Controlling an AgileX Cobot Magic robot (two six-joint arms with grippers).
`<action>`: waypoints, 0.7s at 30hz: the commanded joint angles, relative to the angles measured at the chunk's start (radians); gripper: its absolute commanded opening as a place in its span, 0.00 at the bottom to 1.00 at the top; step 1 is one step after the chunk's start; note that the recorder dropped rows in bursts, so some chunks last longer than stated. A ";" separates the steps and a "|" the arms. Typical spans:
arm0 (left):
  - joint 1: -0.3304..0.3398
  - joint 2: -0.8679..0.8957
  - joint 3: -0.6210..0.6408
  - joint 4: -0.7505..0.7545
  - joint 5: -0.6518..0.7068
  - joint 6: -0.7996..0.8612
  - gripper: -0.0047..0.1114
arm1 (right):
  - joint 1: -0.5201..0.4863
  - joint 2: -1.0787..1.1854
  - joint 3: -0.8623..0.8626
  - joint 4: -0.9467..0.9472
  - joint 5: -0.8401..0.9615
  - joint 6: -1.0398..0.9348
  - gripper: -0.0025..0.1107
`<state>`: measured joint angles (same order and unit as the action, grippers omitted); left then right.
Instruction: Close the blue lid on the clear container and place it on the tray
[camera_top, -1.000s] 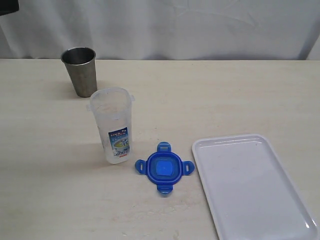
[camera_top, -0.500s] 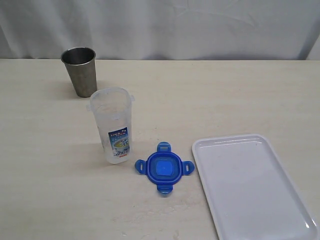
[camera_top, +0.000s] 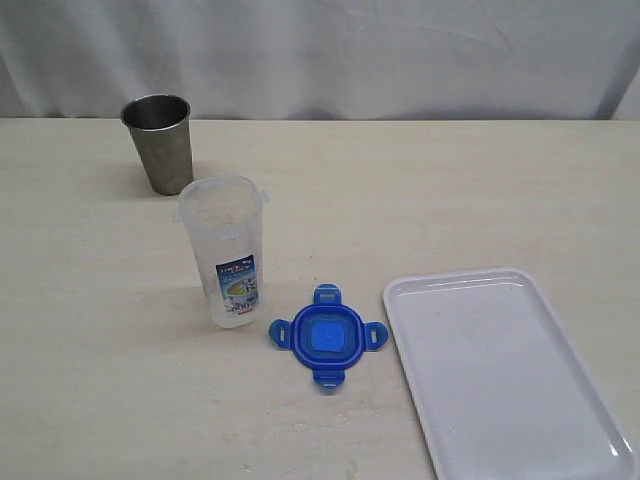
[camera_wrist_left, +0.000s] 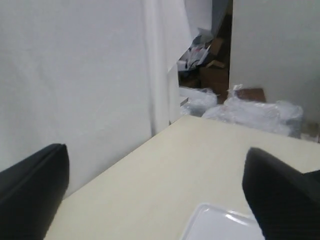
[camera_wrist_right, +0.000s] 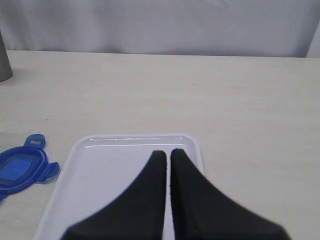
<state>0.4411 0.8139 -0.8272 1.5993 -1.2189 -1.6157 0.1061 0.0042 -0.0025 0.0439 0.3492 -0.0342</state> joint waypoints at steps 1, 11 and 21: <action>-0.021 -0.004 0.006 -0.085 -0.002 -0.037 0.79 | 0.001 -0.004 0.003 0.005 -0.004 0.005 0.06; -0.021 -0.004 0.006 -0.095 -0.002 -0.037 0.79 | 0.001 -0.004 0.003 0.005 -0.004 0.005 0.06; -0.021 -0.004 0.006 -0.180 -0.002 -0.039 0.79 | 0.001 -0.004 0.003 0.005 -0.004 0.005 0.06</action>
<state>0.4271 0.8139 -0.8272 1.4530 -1.2226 -1.6444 0.1061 0.0042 -0.0025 0.0439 0.3492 -0.0342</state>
